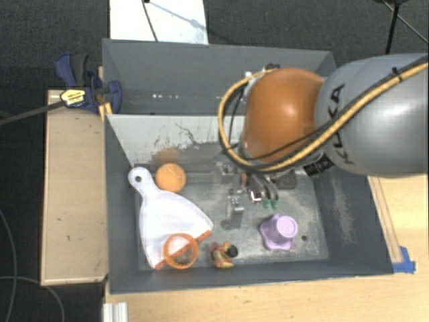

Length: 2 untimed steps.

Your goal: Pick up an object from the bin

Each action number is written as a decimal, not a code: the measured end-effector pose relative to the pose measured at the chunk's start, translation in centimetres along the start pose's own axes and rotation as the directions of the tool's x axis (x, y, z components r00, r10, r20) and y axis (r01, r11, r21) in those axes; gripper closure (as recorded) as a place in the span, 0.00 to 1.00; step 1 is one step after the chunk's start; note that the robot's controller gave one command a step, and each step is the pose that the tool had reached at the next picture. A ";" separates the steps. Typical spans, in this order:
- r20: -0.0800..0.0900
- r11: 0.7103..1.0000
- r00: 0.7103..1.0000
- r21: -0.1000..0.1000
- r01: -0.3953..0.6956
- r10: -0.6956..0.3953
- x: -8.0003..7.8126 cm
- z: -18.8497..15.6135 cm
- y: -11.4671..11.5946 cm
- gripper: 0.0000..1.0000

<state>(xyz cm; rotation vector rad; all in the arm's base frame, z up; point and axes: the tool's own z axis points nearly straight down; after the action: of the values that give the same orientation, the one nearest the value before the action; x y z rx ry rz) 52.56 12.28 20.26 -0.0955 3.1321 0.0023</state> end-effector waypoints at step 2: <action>-0.002 0.986 0.986 0.000 0.164 -0.164 4.2 8.3 -3.3 0.00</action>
Offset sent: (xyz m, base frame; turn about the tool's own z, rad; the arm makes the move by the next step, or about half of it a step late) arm -0.0446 -0.0361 -0.0938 -0.1594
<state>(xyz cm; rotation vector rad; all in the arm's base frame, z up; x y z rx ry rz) 48.61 8.71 11.94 -0.3532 3.1155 0.0013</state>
